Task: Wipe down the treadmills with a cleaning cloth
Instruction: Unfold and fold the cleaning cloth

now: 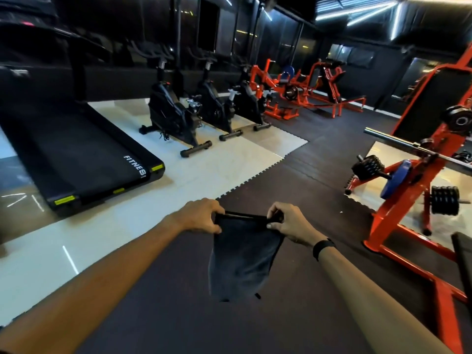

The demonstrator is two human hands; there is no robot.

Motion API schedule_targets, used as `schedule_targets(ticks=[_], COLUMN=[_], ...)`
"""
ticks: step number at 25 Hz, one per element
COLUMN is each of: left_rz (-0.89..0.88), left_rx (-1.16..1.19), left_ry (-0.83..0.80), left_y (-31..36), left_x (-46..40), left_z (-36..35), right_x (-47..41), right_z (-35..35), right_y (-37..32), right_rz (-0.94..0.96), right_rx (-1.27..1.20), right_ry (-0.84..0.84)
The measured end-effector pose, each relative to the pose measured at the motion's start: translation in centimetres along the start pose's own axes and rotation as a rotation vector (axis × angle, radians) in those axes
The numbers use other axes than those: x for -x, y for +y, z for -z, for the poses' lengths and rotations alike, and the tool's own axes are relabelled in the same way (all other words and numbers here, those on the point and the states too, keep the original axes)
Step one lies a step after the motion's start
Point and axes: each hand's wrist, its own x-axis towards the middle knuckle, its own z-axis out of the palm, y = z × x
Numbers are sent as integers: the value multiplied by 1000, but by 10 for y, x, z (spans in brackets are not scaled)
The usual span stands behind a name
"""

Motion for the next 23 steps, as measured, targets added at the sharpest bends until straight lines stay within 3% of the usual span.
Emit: schedule_targets(ticks=[9,17,23], left_rz=[115,227,318], left_rx=[42,-15,141], left_ry=[268,240,274], left_y=[-65,-87,-85], left_x=[23,46,51], left_z=[51,66,75], right_x=[-85,-122,-135], right_z=[-31,-55,-52], right_y=[-52,-72,-74], right_rz=[141,236,258], right_rx=[4,-8,-61], right_ry=[-72,-162,-178])
